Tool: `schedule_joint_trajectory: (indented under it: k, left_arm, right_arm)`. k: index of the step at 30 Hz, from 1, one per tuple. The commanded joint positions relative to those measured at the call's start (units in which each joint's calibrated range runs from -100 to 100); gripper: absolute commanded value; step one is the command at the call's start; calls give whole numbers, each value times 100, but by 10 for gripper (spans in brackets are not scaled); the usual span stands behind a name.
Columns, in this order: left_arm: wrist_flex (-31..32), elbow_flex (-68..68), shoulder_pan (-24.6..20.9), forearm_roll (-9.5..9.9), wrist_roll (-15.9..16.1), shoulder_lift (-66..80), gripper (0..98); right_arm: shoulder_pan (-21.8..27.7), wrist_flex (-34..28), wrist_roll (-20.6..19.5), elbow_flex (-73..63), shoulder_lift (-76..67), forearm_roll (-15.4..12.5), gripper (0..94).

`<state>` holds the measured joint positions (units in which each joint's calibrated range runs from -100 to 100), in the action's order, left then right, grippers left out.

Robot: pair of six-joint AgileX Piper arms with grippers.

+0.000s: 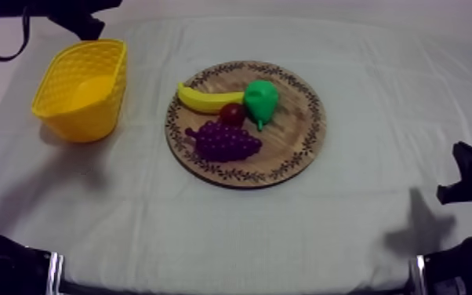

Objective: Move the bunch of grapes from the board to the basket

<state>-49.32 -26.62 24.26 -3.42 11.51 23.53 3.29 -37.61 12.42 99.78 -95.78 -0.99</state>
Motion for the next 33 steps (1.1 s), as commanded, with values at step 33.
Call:
schedule_joint_trajectory:
  k: [33]
  left_arm:
    - [-1963,1259,788,-187,1864,-2406,2]
  right_arm:
    - [0,3,1,-1,2,-1,3]
